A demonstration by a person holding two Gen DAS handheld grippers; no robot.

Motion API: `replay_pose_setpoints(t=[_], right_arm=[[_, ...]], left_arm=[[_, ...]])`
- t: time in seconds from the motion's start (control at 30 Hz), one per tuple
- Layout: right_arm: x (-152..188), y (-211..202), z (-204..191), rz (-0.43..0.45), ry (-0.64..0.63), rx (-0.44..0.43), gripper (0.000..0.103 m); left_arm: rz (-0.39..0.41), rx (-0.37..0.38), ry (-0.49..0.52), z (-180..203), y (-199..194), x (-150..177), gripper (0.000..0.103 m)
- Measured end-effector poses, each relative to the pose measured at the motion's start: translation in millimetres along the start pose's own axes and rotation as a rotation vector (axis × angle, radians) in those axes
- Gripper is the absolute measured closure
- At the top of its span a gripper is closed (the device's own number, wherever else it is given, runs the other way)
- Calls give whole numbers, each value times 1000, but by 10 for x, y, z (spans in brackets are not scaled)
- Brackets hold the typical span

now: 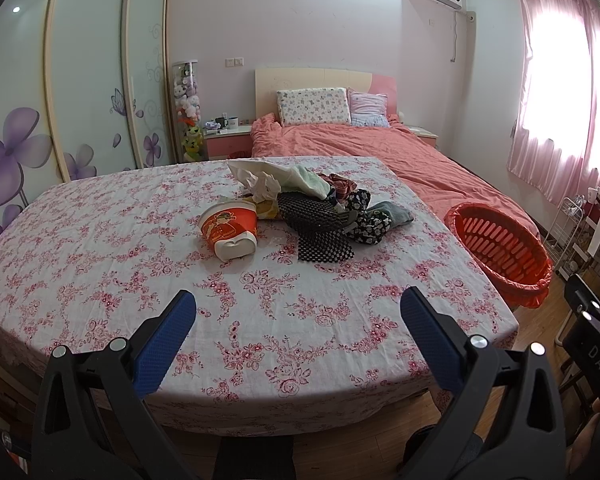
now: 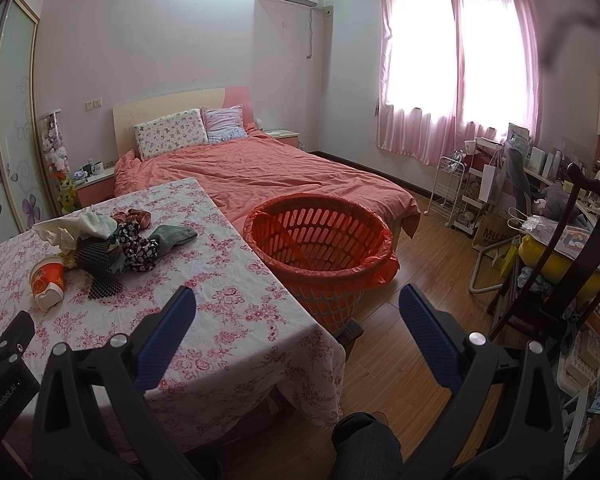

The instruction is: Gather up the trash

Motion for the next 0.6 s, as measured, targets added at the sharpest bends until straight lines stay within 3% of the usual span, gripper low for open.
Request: replay_pose_setpoints(t=[0.6], right_arm=[[0,7,-15,-1,-1,1,4]], left_arm=[[-2,0,0,4,13,18,2]])
Point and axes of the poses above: each gripper's, at about its wrist camera, not at the fingertips, and y roughly the way its jaws point, z to its right, x to its underside, the point moved 6 cm from there along y, roughly the way its jaws point, and after that the axes turned 6 degrees about -z, right-handed, at the moved point
